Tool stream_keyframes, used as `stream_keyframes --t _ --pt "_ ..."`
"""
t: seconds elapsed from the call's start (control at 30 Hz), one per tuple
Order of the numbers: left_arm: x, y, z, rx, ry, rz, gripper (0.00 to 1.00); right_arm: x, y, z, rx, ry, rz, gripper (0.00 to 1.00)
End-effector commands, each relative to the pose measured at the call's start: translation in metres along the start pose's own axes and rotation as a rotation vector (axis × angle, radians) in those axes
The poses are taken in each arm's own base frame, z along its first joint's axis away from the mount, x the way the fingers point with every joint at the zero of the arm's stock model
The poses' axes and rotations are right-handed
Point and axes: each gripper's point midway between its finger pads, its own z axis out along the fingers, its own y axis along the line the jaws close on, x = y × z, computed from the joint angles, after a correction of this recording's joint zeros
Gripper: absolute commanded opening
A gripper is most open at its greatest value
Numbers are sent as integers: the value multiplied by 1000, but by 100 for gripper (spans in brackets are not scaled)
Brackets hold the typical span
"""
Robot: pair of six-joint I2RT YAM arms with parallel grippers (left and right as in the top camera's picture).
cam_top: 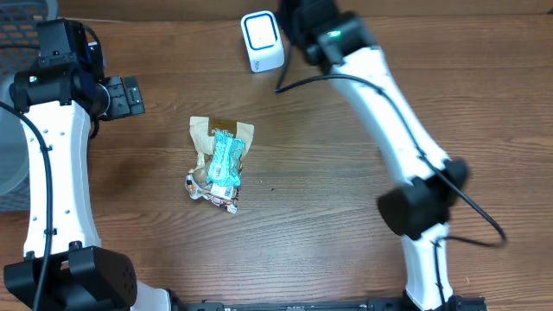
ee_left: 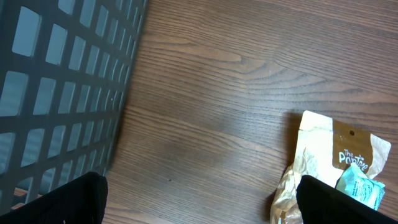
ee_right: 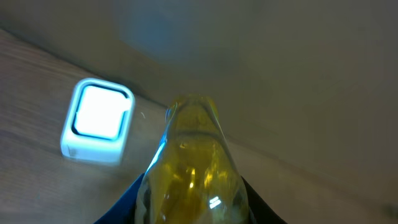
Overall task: Scan the item barcode
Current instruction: 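Move the yellow bottle right and lower it beside the jar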
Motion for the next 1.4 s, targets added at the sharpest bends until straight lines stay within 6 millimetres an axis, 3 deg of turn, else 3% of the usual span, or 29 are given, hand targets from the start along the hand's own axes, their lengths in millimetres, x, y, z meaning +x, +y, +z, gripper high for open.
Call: stream_keyframes --t 0.0,0.33,0.67,0.83,1.17,1.37 --pt "-6 1 -10 -2 -32 20 100 9 -65 -31 78 25 285 4" --pt "-6 0 -10 -2 -32 20 99 137 -153 -24 -32 434 602 4" --pt "-6 0 -10 -2 -33 20 99 229 -221 -34 -25 648 851 5" --pt "-6 1 -10 -2 -33 20 100 261 -217 -27 -25 743 879 5" --pt "-6 0 -10 -2 -32 20 100 321 -185 12 -48 864 877 8" --pt "-6 0 -10 -2 -33 20 99 335 -177 20 -52 884 877 16"
